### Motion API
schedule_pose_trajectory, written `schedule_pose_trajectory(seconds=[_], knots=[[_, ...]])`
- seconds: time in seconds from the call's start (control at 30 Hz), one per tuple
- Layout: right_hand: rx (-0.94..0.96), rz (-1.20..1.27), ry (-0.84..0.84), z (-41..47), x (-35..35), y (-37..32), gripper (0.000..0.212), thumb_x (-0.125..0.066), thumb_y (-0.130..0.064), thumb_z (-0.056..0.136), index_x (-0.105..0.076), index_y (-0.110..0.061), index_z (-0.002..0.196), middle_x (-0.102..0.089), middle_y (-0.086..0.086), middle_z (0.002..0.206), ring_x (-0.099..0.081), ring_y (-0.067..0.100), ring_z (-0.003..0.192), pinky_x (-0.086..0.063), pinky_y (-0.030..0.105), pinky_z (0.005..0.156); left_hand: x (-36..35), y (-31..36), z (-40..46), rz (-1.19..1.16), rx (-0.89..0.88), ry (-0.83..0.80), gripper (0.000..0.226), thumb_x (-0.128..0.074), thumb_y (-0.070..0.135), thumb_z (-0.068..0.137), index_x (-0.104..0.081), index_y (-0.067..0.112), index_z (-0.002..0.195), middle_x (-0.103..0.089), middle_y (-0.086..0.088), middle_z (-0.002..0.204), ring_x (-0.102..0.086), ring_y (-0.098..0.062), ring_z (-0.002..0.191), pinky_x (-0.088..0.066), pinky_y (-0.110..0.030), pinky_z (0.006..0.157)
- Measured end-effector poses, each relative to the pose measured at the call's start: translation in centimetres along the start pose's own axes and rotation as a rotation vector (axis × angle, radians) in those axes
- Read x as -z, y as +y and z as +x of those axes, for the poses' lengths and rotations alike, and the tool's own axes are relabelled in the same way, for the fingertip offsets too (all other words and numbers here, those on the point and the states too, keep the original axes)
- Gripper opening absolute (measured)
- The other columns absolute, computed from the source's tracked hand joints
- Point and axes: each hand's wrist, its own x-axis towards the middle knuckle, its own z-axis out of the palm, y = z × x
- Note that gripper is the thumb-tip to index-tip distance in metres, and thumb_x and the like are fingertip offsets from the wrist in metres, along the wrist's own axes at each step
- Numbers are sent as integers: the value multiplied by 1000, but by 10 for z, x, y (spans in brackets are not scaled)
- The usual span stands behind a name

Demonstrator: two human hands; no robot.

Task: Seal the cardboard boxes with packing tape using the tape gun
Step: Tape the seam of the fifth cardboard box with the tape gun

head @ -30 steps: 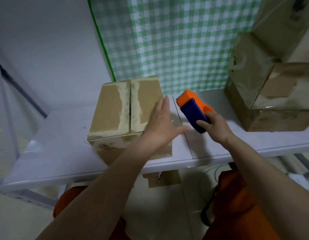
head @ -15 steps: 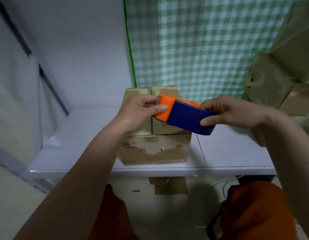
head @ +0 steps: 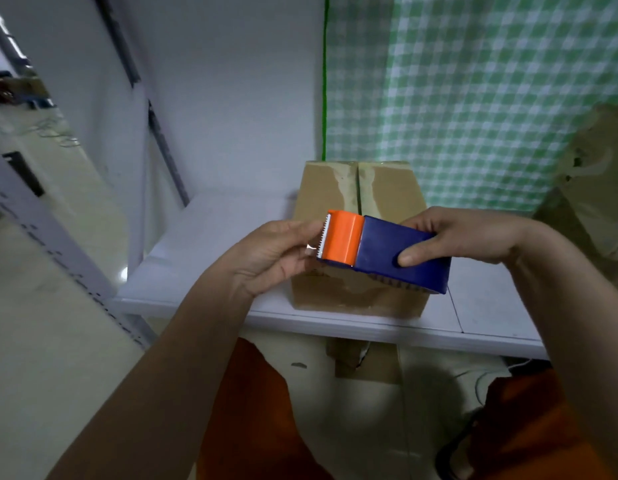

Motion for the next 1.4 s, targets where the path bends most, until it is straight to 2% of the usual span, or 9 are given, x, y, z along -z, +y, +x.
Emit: schedule_pose_trajectory(seconds=[0.07, 0.13, 0.3, 0.5, 0.73, 0.87, 1.0, 1.2, 1.4], knots=[[3, -15, 3, 5, -2, -1, 56, -76, -57, 62, -71, -14, 98, -73, 13, 97, -69, 28, 85, -53, 38, 75, 10, -7, 0, -98, 33, 19, 26, -64, 19, 74, -75, 3, 91, -72, -13, 91, -70, -18, 81, -57, -32, 78], [-5, -29, -5, 10, -5, -3, 50, -75, -49, 66, -70, -11, 99, -74, 8, 90, -70, 18, 76, -52, 25, 65, 16, -13, -1, -103, 73, 56, 28, -63, 15, 75, -69, 0, 97, -71, -14, 91, -70, -18, 80, -58, -31, 75], [-74, -58, -50, 19, -14, -11, 34, -66, -33, 76, -69, -10, 101, -74, -5, 81, -69, 6, 68, -48, 12, 54, 21, -27, 2, 143, 68, 230, 18, -63, 6, 89, -68, -3, 103, -72, -17, 97, -70, -22, 87, -59, -30, 75], [-97, -114, -19, 35, -24, -17, 39, -67, -42, 72, -70, -13, 98, -74, 3, 91, -70, 16, 81, -53, 19, 65, 29, -40, 4, 200, 41, 399, 23, -67, 19, 88, -69, -1, 101, -73, -17, 94, -71, -24, 90, -57, -36, 82], [-158, -217, 32, 27, -10, -19, 52, -67, -52, 65, -71, -8, 92, -74, 6, 83, -70, 20, 74, -53, 23, 63, 44, -33, 0, 287, -70, 666, 9, -68, 7, 86, -71, 0, 81, -66, -8, 66, -62, -9, 53, -53, -17, 55], [-179, -275, 115, 32, -12, -26, 67, -65, -63, 54, -71, -7, 90, -74, 8, 80, -70, 22, 73, -54, 34, 72, 34, -41, 10, 464, -160, 804, 15, -70, 19, 86, -73, 11, 74, -69, -1, 65, -65, -10, 59, -57, -22, 67], [-164, -278, 165, 25, -9, -35, 69, -65, -66, 48, -71, -8, 84, -74, 8, 76, -69, 18, 65, -53, 31, 65, 27, -37, 10, 547, -265, 875, 27, -70, 22, 86, -66, 26, 60, -69, 5, 66, -67, -14, 67, -56, -30, 78], [-260, -397, 214, 31, -7, -42, 42, -71, -52, 72, -70, -11, 80, -70, 4, 73, -66, 17, 67, -50, 27, 62, 19, -44, 20, 542, -275, 876, 31, -69, 20, 86, -66, 22, 55, -67, 1, 58, -65, -18, 61, -57, -38, 78], [-302, -465, 252, 44, -11, -39, 44, -69, -50, 78, -69, -8, 90, -69, 7, 84, -66, 21, 79, -53, 34, 74, 15, -51, 28, 638, -310, 908, 26, -65, 20, 90, -69, 14, 65, -68, -8, 65, -63, -22, 63, -47, -22, 62]])
